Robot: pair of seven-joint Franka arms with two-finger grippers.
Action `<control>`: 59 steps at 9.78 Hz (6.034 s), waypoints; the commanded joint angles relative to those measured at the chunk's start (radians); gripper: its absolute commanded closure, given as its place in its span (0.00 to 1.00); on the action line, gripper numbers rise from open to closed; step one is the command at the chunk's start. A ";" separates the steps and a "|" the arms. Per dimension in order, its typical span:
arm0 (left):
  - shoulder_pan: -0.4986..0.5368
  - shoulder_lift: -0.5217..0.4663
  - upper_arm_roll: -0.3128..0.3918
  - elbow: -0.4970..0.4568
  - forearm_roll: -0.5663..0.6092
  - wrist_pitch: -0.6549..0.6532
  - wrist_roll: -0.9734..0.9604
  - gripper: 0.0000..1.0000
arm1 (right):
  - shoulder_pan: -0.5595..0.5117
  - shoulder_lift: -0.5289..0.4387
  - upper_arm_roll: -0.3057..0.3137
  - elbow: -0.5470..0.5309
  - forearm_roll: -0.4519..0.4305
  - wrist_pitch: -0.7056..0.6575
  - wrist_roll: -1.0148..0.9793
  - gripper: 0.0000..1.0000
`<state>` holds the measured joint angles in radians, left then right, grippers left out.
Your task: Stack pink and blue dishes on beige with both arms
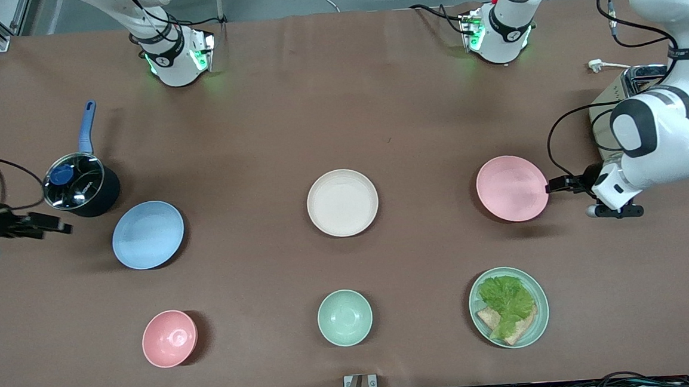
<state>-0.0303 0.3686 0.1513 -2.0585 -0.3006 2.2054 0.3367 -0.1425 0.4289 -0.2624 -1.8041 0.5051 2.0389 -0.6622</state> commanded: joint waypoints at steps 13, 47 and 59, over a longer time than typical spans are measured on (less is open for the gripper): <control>-0.007 -0.100 -0.094 -0.043 -0.132 0.037 -0.007 1.00 | 0.050 0.114 -0.018 -0.011 0.157 0.013 -0.017 0.99; -0.053 -0.347 -0.176 0.581 0.335 -0.703 -0.370 0.00 | 0.221 -0.132 0.796 -0.331 0.009 0.597 1.135 0.00; -0.048 -0.412 -0.085 0.587 0.276 -0.774 -0.364 0.00 | 0.101 -0.430 0.226 0.302 -0.499 -0.446 0.803 0.00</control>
<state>-0.0815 -0.0469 0.0666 -1.4381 -0.0116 1.4352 -0.0239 -0.0828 -0.0175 -0.0012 -1.5915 0.0350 1.6662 0.1474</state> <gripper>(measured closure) 0.000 0.000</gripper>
